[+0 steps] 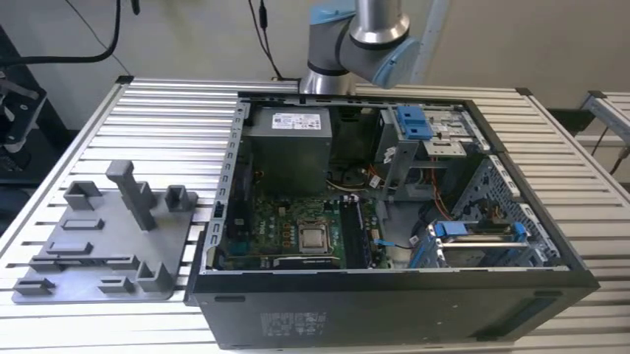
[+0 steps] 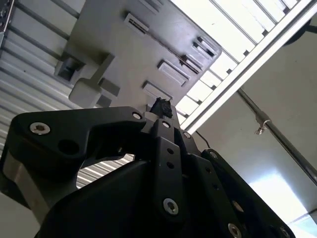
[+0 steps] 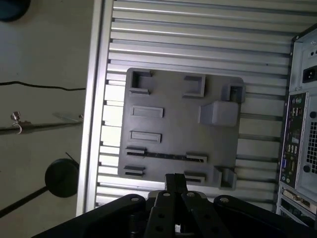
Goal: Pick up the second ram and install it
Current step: 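Pick up the second ram and move it above second insertion slot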
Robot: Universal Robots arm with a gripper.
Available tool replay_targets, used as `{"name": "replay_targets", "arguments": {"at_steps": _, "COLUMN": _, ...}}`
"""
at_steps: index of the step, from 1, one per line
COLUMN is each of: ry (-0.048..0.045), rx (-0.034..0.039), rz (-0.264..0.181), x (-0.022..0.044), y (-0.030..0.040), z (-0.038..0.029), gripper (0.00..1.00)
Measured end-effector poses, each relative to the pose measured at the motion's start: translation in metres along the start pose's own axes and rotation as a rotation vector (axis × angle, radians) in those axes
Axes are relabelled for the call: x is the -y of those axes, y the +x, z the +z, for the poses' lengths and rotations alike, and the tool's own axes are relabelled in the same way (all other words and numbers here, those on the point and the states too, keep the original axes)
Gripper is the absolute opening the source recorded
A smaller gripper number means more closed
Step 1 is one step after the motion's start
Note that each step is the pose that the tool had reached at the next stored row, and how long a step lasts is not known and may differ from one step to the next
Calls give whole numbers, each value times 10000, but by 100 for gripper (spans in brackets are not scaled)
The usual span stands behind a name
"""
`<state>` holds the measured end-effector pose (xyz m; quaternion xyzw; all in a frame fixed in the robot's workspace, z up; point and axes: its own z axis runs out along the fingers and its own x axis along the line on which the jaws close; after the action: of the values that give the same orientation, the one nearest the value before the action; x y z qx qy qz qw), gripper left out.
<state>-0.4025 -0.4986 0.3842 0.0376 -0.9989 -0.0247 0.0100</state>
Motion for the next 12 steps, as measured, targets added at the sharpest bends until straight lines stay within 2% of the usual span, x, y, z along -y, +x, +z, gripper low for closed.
{"name": "replay_targets", "arguments": {"at_steps": 12, "ry": 0, "rx": -21, "rz": -111, "x": 0, "y": 0, "z": 3, "gripper": 11}}
